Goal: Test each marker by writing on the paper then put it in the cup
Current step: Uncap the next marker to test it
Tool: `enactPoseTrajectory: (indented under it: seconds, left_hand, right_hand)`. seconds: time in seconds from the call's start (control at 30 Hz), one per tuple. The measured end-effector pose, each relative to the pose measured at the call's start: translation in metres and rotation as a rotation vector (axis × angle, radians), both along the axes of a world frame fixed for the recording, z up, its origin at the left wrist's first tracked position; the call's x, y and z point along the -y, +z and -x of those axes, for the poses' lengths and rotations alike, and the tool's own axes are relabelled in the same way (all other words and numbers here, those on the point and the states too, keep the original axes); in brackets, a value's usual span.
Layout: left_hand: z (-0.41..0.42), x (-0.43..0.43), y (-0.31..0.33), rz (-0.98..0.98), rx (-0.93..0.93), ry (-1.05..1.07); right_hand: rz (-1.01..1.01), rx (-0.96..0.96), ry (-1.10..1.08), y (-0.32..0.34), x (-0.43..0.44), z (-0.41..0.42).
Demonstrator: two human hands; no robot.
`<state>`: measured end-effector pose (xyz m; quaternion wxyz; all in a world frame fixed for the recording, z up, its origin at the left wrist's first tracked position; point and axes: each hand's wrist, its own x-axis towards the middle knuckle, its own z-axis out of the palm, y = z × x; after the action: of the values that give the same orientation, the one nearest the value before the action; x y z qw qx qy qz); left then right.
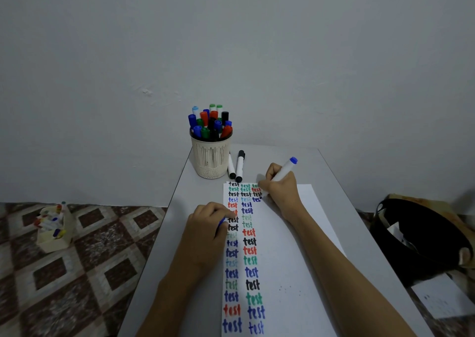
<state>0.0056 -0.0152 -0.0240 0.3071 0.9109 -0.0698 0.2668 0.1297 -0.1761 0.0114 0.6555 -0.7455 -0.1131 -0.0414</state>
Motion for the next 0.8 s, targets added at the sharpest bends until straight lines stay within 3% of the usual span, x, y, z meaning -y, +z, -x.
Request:
enactPoseTrajectory:
  seconds: [0.37,0.5,0.63,0.8]
  left_hand:
    - [0.0,0.0,0.0,-0.002,-0.001,0.001]
    - [0.002,0.001,0.003,-0.018,0.021,0.106]
    - [0.009,0.001,0.007,0.032,-0.018,0.29]
    - [0.007,0.0,0.006,0.04,0.011,0.257]
  right_hand:
    - [0.053,0.037,0.04,-0.002,-0.002,0.0]
    - [0.033,0.007,0.059,-0.001,0.0,-0.002]
    - [-0.255,-0.03,0.045,0.003,0.004,0.003]
    - [-0.497,-0.128,0.211,0.009,0.007,0.008]
